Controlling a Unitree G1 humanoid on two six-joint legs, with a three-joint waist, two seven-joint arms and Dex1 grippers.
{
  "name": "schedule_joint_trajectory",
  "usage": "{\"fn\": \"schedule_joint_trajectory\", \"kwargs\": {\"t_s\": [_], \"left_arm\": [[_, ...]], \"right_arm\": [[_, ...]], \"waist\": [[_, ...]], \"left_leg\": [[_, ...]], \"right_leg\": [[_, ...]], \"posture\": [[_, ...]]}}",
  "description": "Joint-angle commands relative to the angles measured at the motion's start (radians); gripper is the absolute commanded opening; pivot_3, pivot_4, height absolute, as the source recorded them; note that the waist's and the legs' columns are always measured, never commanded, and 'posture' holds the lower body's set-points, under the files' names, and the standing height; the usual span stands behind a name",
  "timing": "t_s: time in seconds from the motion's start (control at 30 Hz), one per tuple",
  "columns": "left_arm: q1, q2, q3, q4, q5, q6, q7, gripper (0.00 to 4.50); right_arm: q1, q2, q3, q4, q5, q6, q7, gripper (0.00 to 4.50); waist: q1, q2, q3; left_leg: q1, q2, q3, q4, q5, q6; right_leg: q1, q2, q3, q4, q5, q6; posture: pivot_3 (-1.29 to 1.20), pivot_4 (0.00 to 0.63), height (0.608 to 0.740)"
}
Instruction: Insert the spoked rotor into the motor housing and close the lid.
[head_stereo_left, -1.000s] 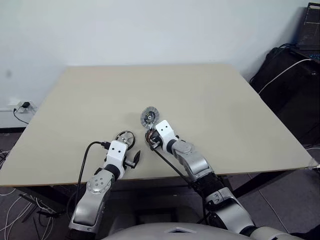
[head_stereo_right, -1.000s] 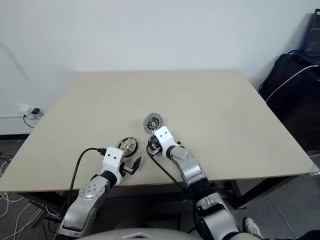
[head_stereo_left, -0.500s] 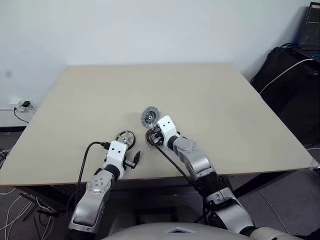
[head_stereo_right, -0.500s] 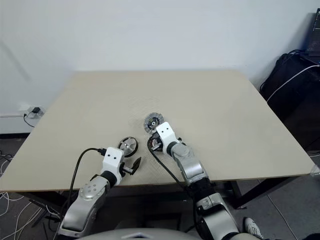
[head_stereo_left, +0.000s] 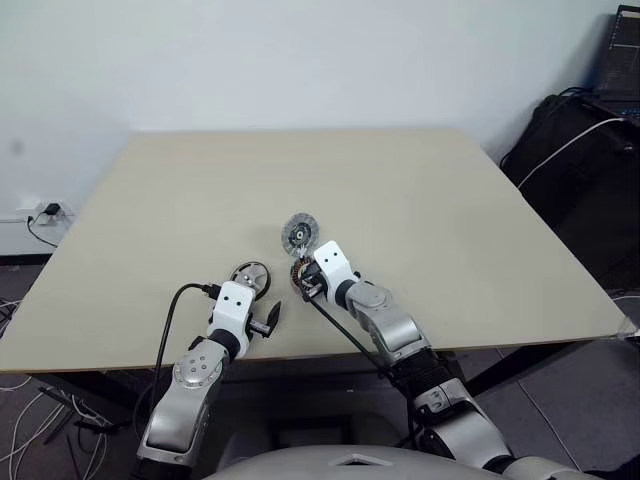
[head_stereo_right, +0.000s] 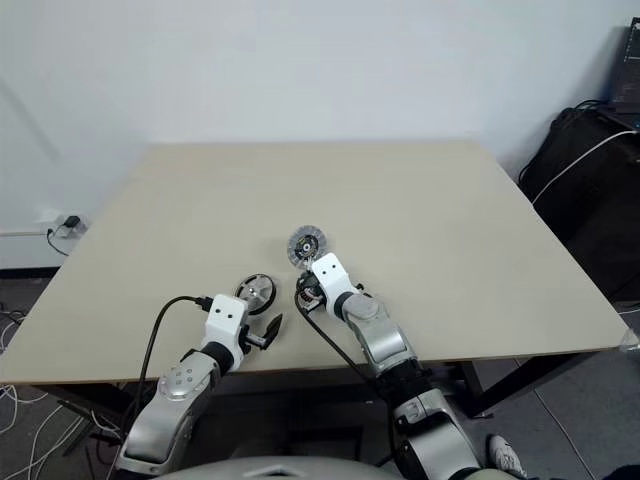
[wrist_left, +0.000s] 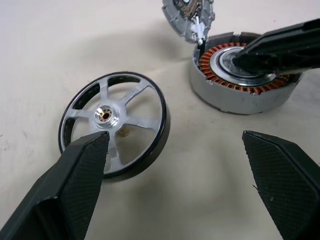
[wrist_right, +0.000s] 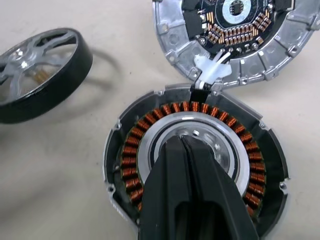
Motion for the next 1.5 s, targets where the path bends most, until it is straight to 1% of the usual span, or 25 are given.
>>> {"fn": "schedule_joint_trajectory", "kwargs": {"t_s": [0.03, 0.23, 0.37, 0.53, 0.63, 0.7, 0.8, 0.97, 1.23, 1.33, 1.5], "left_arm": [[-0.007, -0.005, 0.003, -0.022, -0.003, -0.016, 0.003, 4.5], [-0.006, -0.005, 0.003, -0.022, -0.004, -0.014, 0.002, 4.5], [-0.006, -0.005, 0.002, -0.022, -0.004, -0.014, 0.001, 4.5], [-0.002, -0.006, 0.003, -0.026, -0.003, -0.012, 0.003, 4.5], [-0.001, -0.007, 0.004, -0.026, -0.003, -0.013, 0.005, 4.5], [0.002, -0.007, 0.004, -0.028, -0.003, -0.013, 0.006, 4.5], [0.005, -0.008, 0.004, -0.029, -0.003, -0.012, 0.007, 4.5], [0.002, -0.01, 0.0, -0.023, -0.003, -0.013, 0.004, 4.5], [0.0, -0.012, -0.002, -0.022, -0.004, -0.013, 0.003, 4.5], [0.0, -0.014, -0.002, -0.022, -0.003, -0.013, 0.003, 4.5], [0.002, -0.014, 0.0, -0.021, -0.003, -0.014, 0.003, 4.5]], "right_arm": [[0.006, 0.001, -0.004, -0.01, 0.007, 0.014, 0.004, 0.04], [-0.02, 0.018, -0.07, -0.069, 0.043, -0.051, -0.025, 0.04], [-0.03, 0.032, -0.087, -0.074, 0.052, -0.075, -0.041, 0.04], [-0.019, 0.025, -0.054, -0.015, 0.034, -0.043, -0.032, 0.04], [-0.005, -0.007, 0.019, 0.038, -0.007, 0.021, 0.008, 0.04], [0.005, -0.017, 0.042, 0.041, -0.023, 0.064, 0.011, 0.04], [0.007, -0.014, 0.025, 0.011, -0.006, 0.068, 0.01, 0.04], [-0.015, -0.004, -0.022, -0.057, 0.024, 0.028, -0.004, 0.04], [-0.061, 0.014, -0.055, -0.115, 0.028, -0.004, -0.047, 0.04], [-0.066, 0.023, -0.056, -0.115, 0.03, -0.018, -0.049, 0.04], [-0.05, 0.008, -0.034, -0.044, 0.007, -0.02, -0.041, 0.04]], "waist": [[0.0, 0.0, 0.0], [0.001, 0.0, 0.001], [0.002, 0.0, 0.001], [0.001, 0.0, 0.001], [0.001, 0.0, 0.001], [0.0, 0.0, -0.001], [0.0, -0.002, -0.003], [0.001, -0.002, -0.002], [0.001, 0.0, 0.0], [0.001, 0.0, 0.0], [0.002, 0.0, 0.001]], "left_leg": [[0.0, 0.0, 0.0, 0.0, 0.0, 0.0], [-0.002, 0.0, 0.0, 0.0, 0.0, 0.0], [-0.003, 0.0, 0.0, 0.0, 0.0, 0.0], [-0.003, 0.0, 0.0, 0.0, 0.0, 0.0], [-0.002, 0.0, 0.0, 0.0, 0.0, 0.0], [-0.002, 0.0, 0.0, 0.0, 0.0, 0.0], [0.001, 0.0, 0.0, -0.001, 0.0, 0.0], [0.001, 0.002, 0.0, 0.0, 0.0, 0.0], [-0.003, 0.0, 0.0, -0.001, 0.0, 0.0], [-0.003, 0.0, 0.0, -0.001, 0.0, 0.0], [-0.003, 0.0, 0.0, -0.001, 0.0, 0.0]], "right_leg": [[0.0, 0.0, 0.0, 0.0, 0.0, 0.0], [-0.002, 0.0, 0.0, 0.0, 0.0, 0.0], [-0.003, 0.0, 0.0, 0.0, 0.0, 0.0], [-0.003, 0.0, 0.0, 0.0, 0.0, 0.0], [-0.002, 0.0, 0.0, 0.0, 0.0, 0.0], [-0.002, 0.0, 0.0, 0.0, 0.0, 0.0], [0.001, 0.0, 0.0, 0.0, -0.001, -0.001], [0.001, 0.0, 0.0, 0.0, 0.0, 0.0], [-0.004, 0.0, 0.0, 0.0, 0.0, 0.0], [-0.003, 0.0, 0.0, 0.0, 0.0, 0.0], [-0.003, 0.0, 0.0, 0.0, 0.0, 0.0]], "posture": [[0.0, 0.0, 0.74], [0.0, 0.0, 0.74], [0.0, 0.0, 0.74], [0.0, 0.0, 0.74], [0.0, 0.0, 0.74], [0.0, 0.0, 0.74], [0.0, 0.0, 0.74], [0.0, 0.0, 0.74], [0.0, 0.0, 0.74], [0.0, 0.0, 0.74], [0.0, 0.0, 0.74]]}}
